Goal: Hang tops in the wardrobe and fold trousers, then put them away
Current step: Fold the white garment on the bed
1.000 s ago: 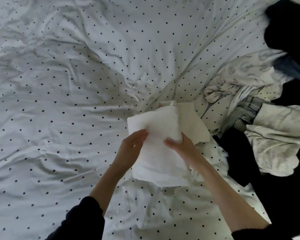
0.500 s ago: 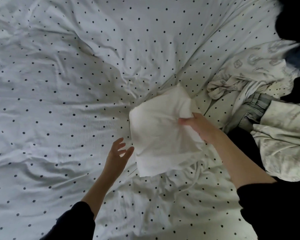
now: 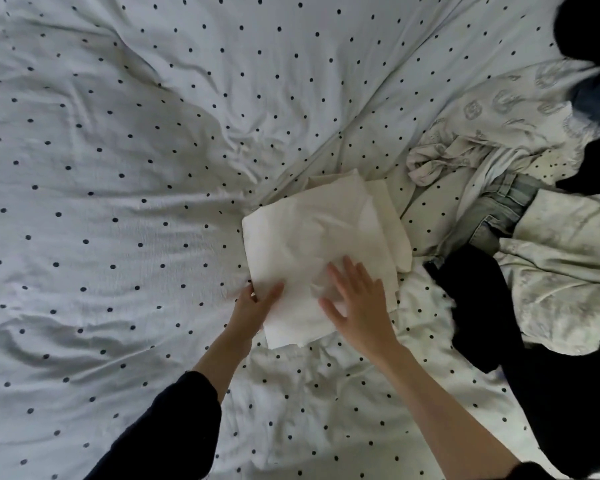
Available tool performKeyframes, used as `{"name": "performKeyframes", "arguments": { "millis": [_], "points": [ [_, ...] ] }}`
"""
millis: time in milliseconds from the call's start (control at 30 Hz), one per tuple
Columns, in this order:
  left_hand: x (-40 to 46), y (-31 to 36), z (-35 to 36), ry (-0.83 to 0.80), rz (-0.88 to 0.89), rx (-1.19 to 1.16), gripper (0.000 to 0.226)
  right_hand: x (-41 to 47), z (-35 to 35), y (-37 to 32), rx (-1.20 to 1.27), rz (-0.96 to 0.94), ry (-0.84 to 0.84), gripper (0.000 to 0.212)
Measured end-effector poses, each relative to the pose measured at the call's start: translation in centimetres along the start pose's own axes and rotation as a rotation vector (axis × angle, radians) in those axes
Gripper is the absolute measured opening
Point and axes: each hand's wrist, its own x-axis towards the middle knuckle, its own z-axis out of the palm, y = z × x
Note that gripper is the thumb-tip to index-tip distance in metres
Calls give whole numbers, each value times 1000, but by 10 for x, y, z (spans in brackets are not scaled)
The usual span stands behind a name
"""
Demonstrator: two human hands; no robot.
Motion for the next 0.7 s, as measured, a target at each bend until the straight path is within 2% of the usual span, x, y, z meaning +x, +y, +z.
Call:
{"name": "performKeyframes", "arguments": {
  "millis": [100,200,333,400,467,533,700],
  "points": [
    [8,4,11,100,-27,-59,36,9,10,-2,39,25,-43,66],
    [6,18,25,243,13,0,24,13,7,-2,152,73,-30,58],
    [-19,49,24,259,153,101,21,5,-11,-22,403,109,58,53],
    [-41,69,11,276,293,284,20,-5,-24,-42,614,126,73,54],
    [-65,90,-3,332,443,513,24,-17,-40,-64,948,194,53,57],
    [-92,113,-17,364,565,699,18,-24,-59,-87,1191,231,9,58],
    [-161,175,-51,468,809,1050,10,-41,-110,-156,1444,133,-99,59]
  ]
}}
